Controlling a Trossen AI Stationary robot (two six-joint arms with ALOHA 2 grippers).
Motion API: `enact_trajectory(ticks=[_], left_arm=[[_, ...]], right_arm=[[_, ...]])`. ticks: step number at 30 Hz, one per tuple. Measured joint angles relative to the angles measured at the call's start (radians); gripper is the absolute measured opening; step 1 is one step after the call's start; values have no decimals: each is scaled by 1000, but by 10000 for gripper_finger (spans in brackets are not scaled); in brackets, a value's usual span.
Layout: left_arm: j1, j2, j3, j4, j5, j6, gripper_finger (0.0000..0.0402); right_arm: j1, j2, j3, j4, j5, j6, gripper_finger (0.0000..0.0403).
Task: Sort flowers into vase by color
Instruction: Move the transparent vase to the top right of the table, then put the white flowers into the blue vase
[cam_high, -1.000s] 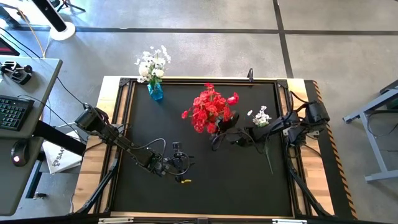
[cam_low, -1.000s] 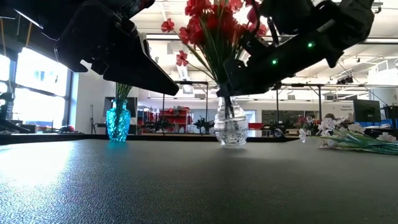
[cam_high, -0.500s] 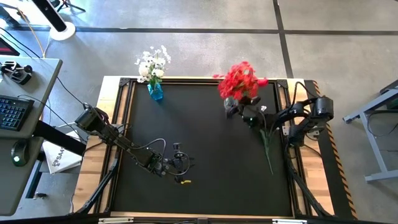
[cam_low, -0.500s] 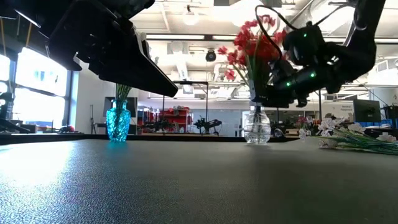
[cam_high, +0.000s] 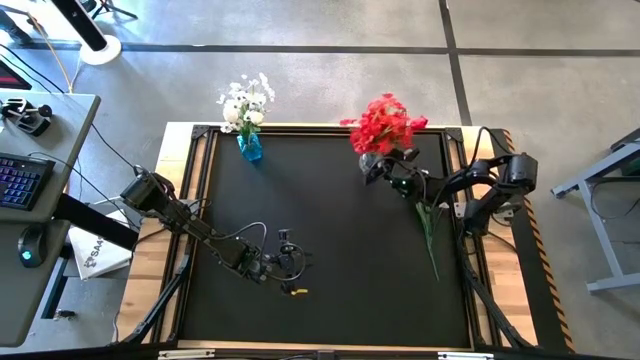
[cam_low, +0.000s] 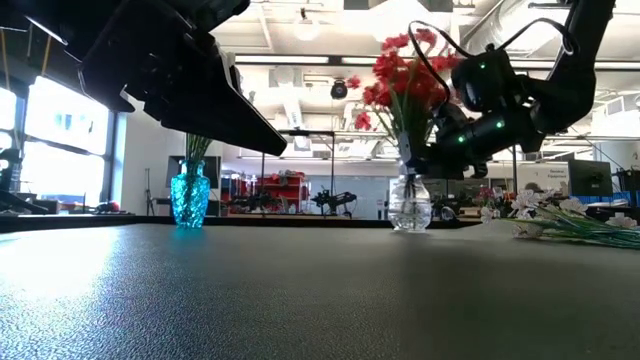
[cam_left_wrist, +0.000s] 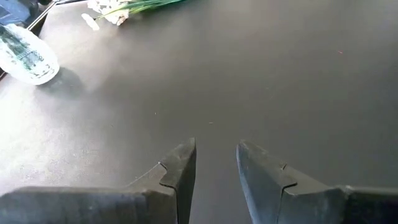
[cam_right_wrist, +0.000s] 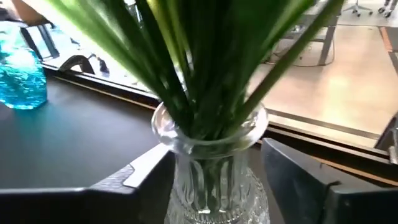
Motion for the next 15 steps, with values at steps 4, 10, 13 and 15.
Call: enact_trajectory(ticks=[4, 10, 13, 15], left_arm=[[0, 0, 0, 0, 0, 0, 106], [0, 0, 0, 0, 0, 0, 106], [0, 0, 0, -1, 0, 0, 106], [0, 0, 0, -1, 0, 0, 106]], right_arm=[[10, 0, 0, -11, -27, -19, 257], [36, -19, 0, -38, -33, -46, 266], [44, -44, 0, -88, -34, -45, 267], [49, -70, 0, -139, -35, -45, 267]])
